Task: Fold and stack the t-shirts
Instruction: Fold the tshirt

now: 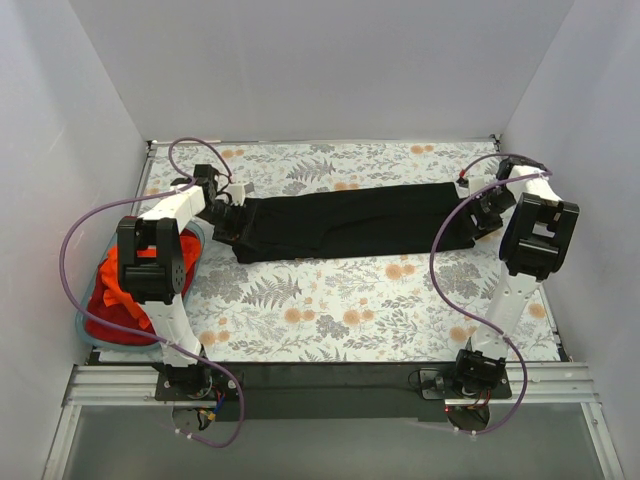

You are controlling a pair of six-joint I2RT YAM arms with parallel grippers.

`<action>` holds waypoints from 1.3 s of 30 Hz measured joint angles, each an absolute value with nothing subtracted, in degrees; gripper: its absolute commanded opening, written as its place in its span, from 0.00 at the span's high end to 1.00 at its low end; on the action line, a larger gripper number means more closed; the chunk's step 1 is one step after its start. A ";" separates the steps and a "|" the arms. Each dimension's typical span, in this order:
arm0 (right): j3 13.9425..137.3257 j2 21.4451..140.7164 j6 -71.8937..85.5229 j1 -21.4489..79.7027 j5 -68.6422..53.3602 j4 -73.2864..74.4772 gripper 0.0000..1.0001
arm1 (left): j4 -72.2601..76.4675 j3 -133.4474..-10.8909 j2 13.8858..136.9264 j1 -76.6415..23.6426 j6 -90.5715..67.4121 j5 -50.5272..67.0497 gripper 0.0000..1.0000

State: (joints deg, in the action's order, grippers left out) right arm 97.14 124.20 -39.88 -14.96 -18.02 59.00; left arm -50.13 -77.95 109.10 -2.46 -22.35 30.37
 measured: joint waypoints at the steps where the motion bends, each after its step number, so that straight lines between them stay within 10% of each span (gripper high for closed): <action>1: 97.30 124.25 -39.42 -15.00 -18.04 58.89 0.36 | -49.78 -77.69 109.14 -2.46 -22.57 30.37 0.29; 7: 96.79 124.25 -38.61 -15.16 -17.93 58.48 0.55 | -49.21 -77.06 109.30 -2.46 -23.29 30.81 0.50; 14: 96.55 124.25 -38.92 -15.27 -17.74 58.50 0.99 | -49.80 -76.86 109.78 -2.46 -23.44 31.55 1.00; 27: 89.45 120.14 -42.89 -16.38 -14.61 58.26 0.99 | -54.02 -76.55 110.06 -1.50 -20.56 29.41 1.00; 29: 87.90 119.15 -43.53 -16.43 -14.15 58.50 0.62 | -54.59 -76.31 110.06 -1.50 -20.03 29.43 0.76; 32: 87.11 118.30 -44.49 -16.56 -13.08 59.02 0.41 | -55.90 -76.44 109.93 -1.32 -19.16 29.74 0.46; 39: 89.43 111.20 -44.23 -16.38 -18.28 60.31 0.40 | -56.84 -81.06 106.32 -0.91 -20.67 34.54 0.45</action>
State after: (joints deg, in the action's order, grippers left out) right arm 89.43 111.20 -44.23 -16.38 -18.28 60.31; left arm -56.84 -81.06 106.32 -0.91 -20.67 34.54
